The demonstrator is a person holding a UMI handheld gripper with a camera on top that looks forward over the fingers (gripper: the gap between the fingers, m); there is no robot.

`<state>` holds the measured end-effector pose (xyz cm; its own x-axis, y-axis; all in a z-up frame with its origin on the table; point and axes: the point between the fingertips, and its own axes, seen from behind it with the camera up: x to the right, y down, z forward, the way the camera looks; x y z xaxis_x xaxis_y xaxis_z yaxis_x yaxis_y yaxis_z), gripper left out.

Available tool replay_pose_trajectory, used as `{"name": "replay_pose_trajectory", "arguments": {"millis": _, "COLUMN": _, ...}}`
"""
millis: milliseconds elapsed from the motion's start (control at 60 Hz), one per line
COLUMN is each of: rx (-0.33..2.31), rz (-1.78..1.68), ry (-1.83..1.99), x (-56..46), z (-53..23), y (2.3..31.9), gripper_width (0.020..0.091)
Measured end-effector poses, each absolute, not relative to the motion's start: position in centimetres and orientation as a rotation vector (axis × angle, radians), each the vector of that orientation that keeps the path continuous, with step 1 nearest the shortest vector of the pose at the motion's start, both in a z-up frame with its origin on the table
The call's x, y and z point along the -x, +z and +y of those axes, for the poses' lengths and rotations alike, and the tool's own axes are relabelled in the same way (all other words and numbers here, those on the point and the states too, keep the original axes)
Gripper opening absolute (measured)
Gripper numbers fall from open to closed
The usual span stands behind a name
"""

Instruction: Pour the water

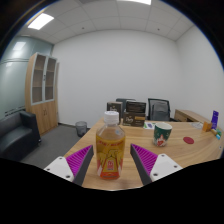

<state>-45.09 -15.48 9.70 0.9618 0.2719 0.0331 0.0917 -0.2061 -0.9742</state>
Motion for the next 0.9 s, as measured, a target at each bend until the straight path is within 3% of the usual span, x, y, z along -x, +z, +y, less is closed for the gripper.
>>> {"name": "replay_pose_trajectory", "arguments": {"millis": 117, "rx": 1.751, "rz": -0.258, "ry": 0.132, "x": 46.0, "z": -12.2, "y": 9.3, "gripper_width": 0.081}}
{"name": "replay_pose_trajectory", "arguments": {"millis": 183, "rx": 1.755, "rz": -0.278, "ry": 0.106, "x": 46.7, "z": -11.2, "y": 8.6, "gripper_width": 0.062}}
{"name": "replay_pose_trajectory", "arguments": {"millis": 533, "rx": 1.733, "rz": -0.236, "ry": 0.167, "x": 46.9, "z": -10.5, "y": 8.8, "gripper_width": 0.0459}}
{"name": "replay_pose_trajectory", "arguments": {"millis": 633, "rx": 1.754, "rz": -0.218, "ry": 0.278, "x": 47.5, "z": -10.0, "y": 9.2, "gripper_width": 0.0459}}
{"name": "replay_pose_trajectory", "arguments": {"millis": 900, "rx": 1.669, "rz": 0.319, "ry": 0.915, "x": 43.7, "z": -2.5, "y": 19.2, "gripper_width": 0.0458}}
